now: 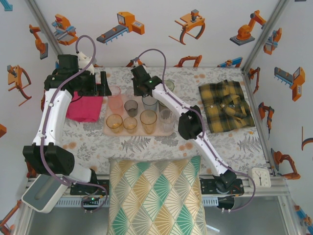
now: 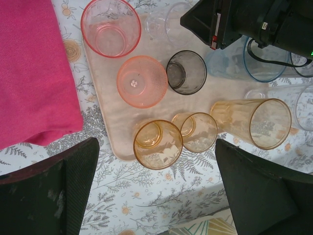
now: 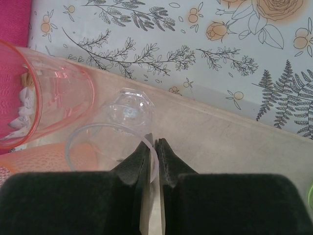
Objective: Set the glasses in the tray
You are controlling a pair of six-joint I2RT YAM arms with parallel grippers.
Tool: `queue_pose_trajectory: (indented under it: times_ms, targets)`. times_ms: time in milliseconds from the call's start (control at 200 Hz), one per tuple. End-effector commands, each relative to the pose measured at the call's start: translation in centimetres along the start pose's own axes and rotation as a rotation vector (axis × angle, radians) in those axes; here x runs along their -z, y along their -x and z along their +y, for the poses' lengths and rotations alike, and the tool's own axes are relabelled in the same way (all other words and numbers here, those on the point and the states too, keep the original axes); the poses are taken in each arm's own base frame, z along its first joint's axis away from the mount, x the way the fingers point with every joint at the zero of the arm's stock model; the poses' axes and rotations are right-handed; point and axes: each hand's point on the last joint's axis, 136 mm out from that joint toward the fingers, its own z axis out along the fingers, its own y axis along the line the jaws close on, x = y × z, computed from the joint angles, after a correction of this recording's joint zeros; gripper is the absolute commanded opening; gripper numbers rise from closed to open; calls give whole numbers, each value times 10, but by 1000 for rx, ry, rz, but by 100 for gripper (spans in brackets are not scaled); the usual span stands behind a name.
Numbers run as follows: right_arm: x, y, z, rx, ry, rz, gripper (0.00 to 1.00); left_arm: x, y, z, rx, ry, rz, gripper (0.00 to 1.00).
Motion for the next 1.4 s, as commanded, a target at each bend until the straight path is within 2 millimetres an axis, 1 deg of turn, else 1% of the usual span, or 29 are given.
queue_pose_trajectory:
  times_ms: [0, 511, 851, 1112, 1397]
  targets:
    - [-2, 5, 2, 4, 15, -14, 14, -1, 0, 0, 11, -17, 3, 94]
    - [-2, 4, 3, 6, 23, -10, 16, -1, 1, 0, 11, -17, 2, 94]
    - [-1, 6, 4, 8, 25, -15, 21, -1, 1, 0, 10, -17, 0, 94]
    - [0, 6, 4, 8, 24, -16, 22, 0, 2, 0, 9, -16, -4, 94]
    - [3, 11, 1, 7, 14, -28, 31, 1, 3, -1, 10, -18, -7, 94]
